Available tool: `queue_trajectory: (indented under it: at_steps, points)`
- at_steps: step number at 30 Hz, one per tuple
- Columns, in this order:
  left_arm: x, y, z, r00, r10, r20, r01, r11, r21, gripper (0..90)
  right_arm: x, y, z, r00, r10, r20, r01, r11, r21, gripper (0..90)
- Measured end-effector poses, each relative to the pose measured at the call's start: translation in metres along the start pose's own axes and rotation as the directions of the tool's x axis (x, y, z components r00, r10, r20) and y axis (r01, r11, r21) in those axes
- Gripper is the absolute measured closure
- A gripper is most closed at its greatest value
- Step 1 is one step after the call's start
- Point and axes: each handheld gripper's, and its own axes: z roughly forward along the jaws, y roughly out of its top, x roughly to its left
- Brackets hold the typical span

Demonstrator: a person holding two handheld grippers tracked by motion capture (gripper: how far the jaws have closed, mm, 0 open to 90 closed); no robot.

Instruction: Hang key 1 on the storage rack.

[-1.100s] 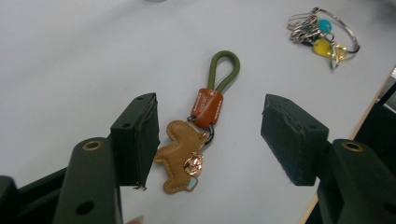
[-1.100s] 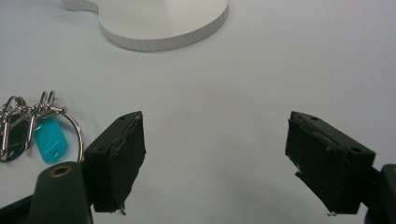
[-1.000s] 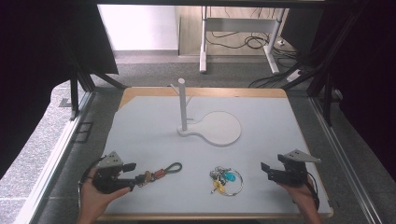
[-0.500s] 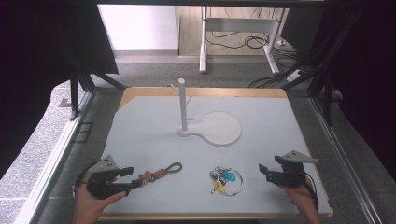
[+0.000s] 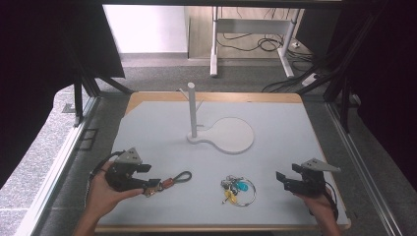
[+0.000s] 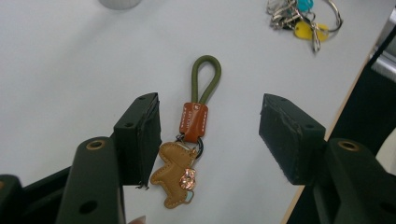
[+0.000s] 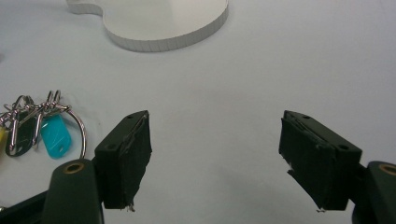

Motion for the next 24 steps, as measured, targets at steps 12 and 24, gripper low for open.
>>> queue_trajectory:
  at_steps: [12,24]
  points:
    - [0.008,0.017,0.034,0.9986,0.041,0.032,-0.046,0.9793,0.197,43.0,0.000,-0.002,0.002,1.0000,-0.004,-0.002,0.004,1.000,0.023,27.2]
    - [0.011,0.030,0.067,0.9951,0.085,0.050,-0.098,0.9254,0.366,52.0,0.001,-0.002,0.003,0.9996,-0.024,0.010,0.024,0.999,0.024,28.3]
